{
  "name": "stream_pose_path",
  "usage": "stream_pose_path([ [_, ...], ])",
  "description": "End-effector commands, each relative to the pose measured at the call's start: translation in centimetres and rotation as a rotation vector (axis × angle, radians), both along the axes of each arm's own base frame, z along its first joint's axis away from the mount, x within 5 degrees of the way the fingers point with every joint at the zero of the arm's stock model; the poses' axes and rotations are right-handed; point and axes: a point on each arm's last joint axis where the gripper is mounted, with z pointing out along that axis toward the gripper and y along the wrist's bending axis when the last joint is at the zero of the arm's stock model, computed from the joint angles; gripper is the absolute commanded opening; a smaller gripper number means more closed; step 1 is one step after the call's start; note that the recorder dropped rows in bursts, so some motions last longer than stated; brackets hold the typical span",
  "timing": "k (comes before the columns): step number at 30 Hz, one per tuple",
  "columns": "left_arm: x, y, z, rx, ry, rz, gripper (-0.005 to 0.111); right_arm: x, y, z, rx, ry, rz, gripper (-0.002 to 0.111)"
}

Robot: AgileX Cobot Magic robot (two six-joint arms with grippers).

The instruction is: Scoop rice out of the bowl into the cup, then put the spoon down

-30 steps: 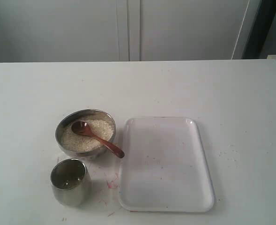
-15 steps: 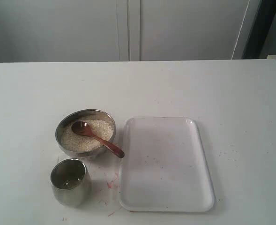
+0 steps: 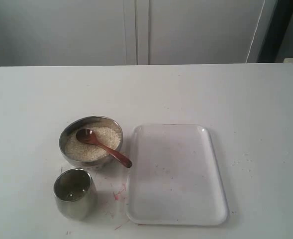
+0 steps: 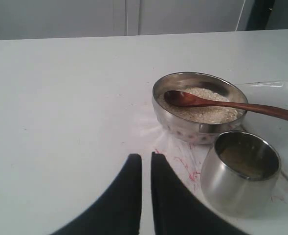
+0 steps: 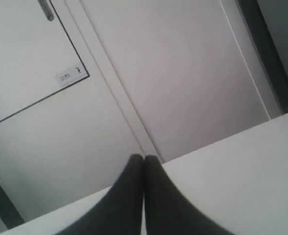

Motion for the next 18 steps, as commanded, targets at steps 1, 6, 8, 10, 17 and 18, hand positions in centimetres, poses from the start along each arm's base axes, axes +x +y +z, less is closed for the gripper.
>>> stream_pose_path([
  [1, 0.0, 0.0, 0.3, -0.008, -0.009, -0.007, 0.014, 0.0, 0.0, 1.5, 0.053, 0.215, -0.001, 0.000],
  [6, 0.0, 0.0, 0.3, -0.008, -0.009, -0.007, 0.014, 1.5, 0.1, 7.8, -0.213, 0.480, 0.040, 0.000],
  [8, 0.0, 0.0, 0.3, -0.008, -0.009, -0.007, 0.014, 3.4, 1.0, 10.6, -0.304, 0.584, 0.182, 0.000],
  [10, 0.0, 0.0, 0.3, -0.008, -0.009, -0.007, 0.014, 6.1, 2.3, 13.8, -0.389, 0.592, 0.366, 0.000],
  [17, 0.0, 0.0, 0.3, -0.008, -0.009, -0.007, 0.014, 10.4, 4.9, 16.9, -0.537, 0.655, 0.592, 0.000],
  [18, 0.0, 0.0, 0.3, -0.008, -0.009, -0.007, 0.014, 10.8, 5.4, 16.9, -0.550, 0.673, 0.611, 0.000],
])
